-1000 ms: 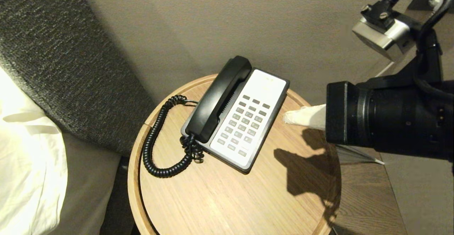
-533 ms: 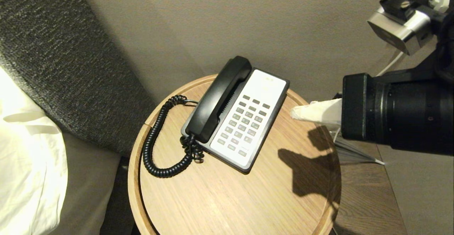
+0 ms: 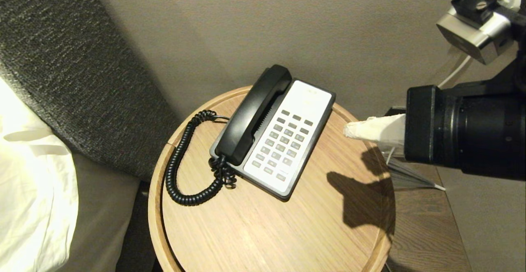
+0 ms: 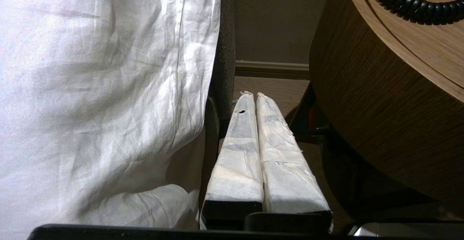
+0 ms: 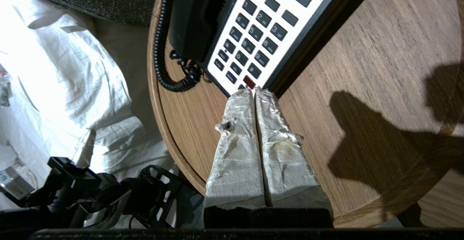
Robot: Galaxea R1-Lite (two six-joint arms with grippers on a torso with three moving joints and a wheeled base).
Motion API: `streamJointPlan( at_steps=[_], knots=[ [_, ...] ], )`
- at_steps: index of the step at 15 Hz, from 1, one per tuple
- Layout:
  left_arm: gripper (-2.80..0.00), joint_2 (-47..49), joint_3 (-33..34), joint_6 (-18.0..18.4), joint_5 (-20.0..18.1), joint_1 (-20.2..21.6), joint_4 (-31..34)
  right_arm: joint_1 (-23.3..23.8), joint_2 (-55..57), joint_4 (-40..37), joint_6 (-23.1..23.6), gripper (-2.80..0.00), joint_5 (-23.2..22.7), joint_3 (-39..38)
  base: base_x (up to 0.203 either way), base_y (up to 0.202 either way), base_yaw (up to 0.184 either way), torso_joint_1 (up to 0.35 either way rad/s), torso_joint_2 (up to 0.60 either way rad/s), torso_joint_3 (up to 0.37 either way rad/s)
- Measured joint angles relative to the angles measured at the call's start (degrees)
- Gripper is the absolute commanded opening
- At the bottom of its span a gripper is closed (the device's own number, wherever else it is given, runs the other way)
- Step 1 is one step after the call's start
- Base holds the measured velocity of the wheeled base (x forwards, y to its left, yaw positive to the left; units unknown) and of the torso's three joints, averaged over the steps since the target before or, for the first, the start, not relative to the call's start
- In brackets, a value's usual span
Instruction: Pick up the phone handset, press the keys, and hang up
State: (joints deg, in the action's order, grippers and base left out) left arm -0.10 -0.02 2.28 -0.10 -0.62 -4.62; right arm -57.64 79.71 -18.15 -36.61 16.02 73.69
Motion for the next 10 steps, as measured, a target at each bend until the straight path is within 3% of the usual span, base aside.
streamJointPlan(
  at_steps=[7,8,10],
  knots=[
    [-2.80,-0.01,0.02,0.00,0.00,0.00,0.00,0.51,-3.57,-0.45,0.02,-2.80,3.30,-2.53,0.000,0.000,0.000,0.000,0.00,0.000],
    [-2.80,-0.01,0.02,0.00,0.00,0.00,0.00,2.16,-4.98,-0.45,0.14,-2.80,3.46,-3.74,0.000,0.000,0.000,0.000,0.00,0.000],
    [-2.80,-0.01,0.02,0.00,0.00,0.00,0.00,11.21,-8.93,-0.43,1.39,-2.80,2.82,-6.59,0.000,0.000,0.000,0.000,0.00,0.000]
  ],
)
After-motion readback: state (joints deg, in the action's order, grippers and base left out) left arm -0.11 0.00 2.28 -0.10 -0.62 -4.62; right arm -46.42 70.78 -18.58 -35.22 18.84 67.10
